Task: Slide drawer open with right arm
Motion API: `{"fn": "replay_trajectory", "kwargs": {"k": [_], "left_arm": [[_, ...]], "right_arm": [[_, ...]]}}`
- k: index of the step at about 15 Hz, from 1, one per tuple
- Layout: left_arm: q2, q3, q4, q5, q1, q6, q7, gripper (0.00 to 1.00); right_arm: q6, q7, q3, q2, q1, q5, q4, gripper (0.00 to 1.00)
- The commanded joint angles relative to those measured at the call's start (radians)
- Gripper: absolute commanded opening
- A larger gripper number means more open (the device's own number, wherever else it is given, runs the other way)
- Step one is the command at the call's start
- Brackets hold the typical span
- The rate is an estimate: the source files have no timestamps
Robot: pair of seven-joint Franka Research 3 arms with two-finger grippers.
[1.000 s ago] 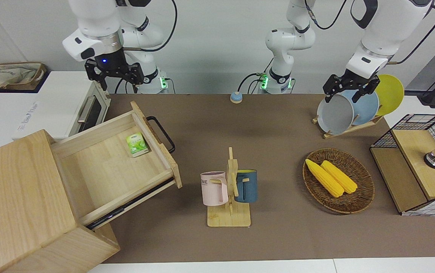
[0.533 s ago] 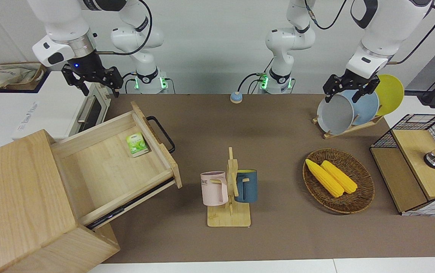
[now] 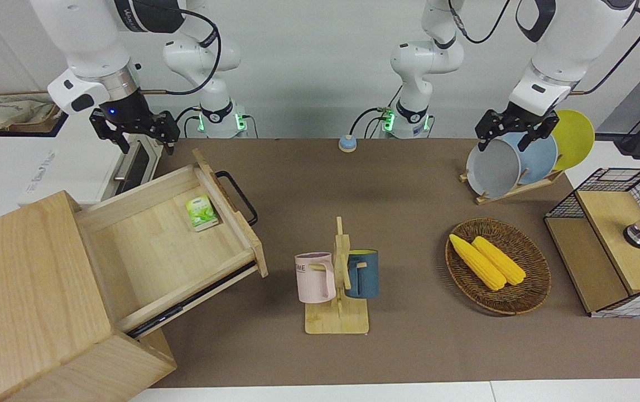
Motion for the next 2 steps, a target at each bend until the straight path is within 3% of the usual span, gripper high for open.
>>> {"fn": "replay_trajectory", "kwargs": {"k": [1, 2], "left_arm": [[0.011, -0.007, 0.026, 0.017, 0.005, -0.02, 0.01, 0.99], [0.011, -0.007, 0.026, 0.017, 0.005, -0.02, 0.01, 0.99]], "right_arm": [[0.018, -0.025, 0.014, 0.003, -0.016, 0.03, -0.012, 0.987], [0.02, -0.028, 0.014, 0.003, -0.014, 0.03, -0.012, 0.987]]}}
